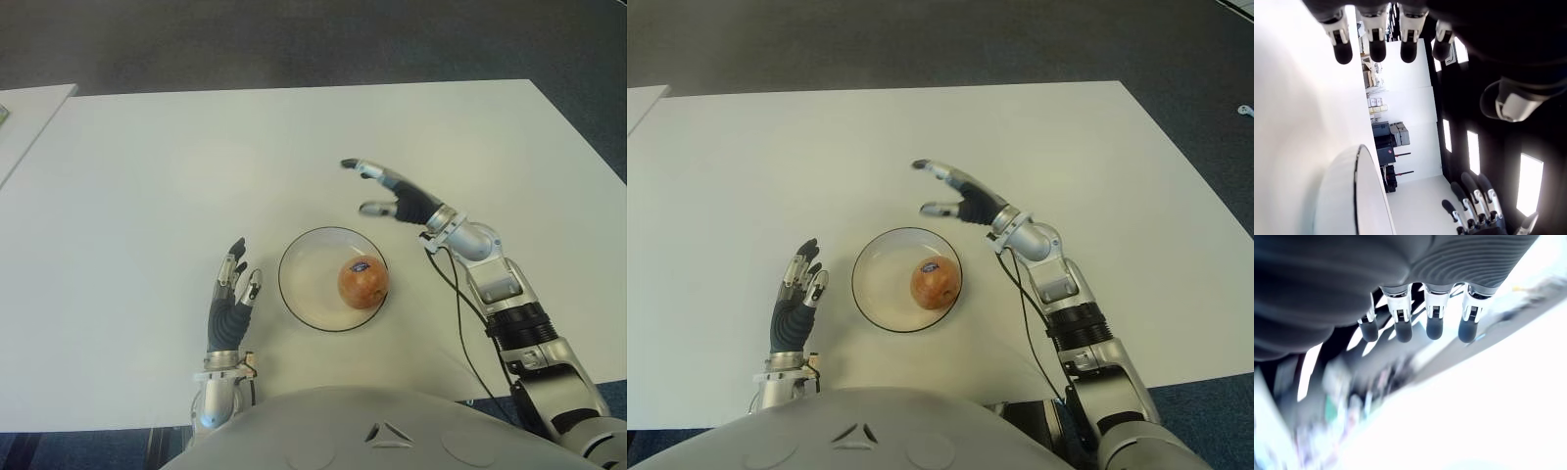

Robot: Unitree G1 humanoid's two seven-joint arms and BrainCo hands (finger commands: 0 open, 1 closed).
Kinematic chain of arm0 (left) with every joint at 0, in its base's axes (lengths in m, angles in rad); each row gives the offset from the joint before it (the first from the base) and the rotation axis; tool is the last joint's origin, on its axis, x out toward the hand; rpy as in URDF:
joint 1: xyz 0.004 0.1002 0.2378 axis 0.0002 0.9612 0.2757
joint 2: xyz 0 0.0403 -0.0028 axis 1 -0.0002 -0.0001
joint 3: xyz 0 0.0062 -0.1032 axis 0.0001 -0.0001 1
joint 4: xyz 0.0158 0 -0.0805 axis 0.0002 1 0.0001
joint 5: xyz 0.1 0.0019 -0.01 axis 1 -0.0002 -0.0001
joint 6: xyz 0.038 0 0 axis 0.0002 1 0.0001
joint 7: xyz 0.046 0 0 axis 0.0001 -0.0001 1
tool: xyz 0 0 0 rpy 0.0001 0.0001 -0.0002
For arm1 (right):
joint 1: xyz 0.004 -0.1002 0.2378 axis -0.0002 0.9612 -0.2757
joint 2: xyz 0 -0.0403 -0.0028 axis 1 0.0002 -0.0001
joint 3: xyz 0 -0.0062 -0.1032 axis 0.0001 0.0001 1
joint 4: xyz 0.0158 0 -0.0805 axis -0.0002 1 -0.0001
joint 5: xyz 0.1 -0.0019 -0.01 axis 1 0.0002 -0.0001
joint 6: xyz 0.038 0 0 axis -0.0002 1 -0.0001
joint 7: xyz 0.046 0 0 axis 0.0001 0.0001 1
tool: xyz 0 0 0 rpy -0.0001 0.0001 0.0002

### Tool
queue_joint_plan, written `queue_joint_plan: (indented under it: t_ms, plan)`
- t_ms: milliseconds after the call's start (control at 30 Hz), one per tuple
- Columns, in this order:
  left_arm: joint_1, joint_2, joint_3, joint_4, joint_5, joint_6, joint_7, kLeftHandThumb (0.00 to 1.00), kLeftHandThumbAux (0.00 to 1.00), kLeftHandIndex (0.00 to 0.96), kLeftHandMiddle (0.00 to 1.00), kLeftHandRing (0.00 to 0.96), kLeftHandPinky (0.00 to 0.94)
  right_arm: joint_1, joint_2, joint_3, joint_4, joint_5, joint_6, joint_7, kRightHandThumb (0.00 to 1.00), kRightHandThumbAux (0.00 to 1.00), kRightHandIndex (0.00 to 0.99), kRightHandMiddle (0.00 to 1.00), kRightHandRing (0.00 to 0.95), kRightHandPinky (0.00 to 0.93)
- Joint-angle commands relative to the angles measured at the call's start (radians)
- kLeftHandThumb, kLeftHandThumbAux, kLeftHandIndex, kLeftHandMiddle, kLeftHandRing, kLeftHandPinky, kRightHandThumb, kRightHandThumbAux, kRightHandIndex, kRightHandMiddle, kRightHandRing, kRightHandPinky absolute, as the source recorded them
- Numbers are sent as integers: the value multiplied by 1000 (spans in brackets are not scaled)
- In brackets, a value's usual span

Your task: Put the apples into the plate.

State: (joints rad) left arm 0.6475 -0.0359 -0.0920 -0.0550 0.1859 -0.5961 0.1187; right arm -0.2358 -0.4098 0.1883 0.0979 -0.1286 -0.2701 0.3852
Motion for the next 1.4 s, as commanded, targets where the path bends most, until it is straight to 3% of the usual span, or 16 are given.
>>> queue_joint_plan:
  t_ms: [33,133,333,467,600,767,900,1167,1400]
  plan:
    - [3,-1,-5,14,-15,15,-3,0,412,0,0,0,0,95,47,-115,2,195,135,21,152,210,0,0,0,0]
    - [4,-1,-3,12,-10,17,2,0,415,0,0,0,0,136,68,-163,-23,273,176,26,130,238,0,0,0,0]
    - [3,-4,-1,9,-7,26,7,0,416,0,0,0,0,166,112,-257,-69,438,343,15,158,249,0,0,0,0]
    - [0,-5,3,14,-3,19,14,0,411,0,0,0,0,175,127,-283,-91,472,406,-1,157,245,0,0,0,0]
    - [2,-7,6,17,-2,10,18,0,408,0,0,0,0,201,154,-300,-82,472,417,-24,144,252,0,0,0,0]
    - [-2,-8,13,28,-2,-1,25,0,404,0,0,0,0,232,194,-334,-29,481,381,-31,131,268,2,0,0,0]
    - [-5,-17,11,51,5,-21,39,0,403,0,0,0,0,293,237,-351,13,479,301,-16,128,275,20,0,0,0]
    - [-48,-61,-3,171,9,-56,83,0,418,0,0,0,0,409,342,-307,93,418,110,-24,116,289,53,20,0,0]
    - [-80,-51,15,250,-28,-104,78,0,404,0,0,0,0,453,381,-284,156,378,16,-41,94,333,59,36,0,10]
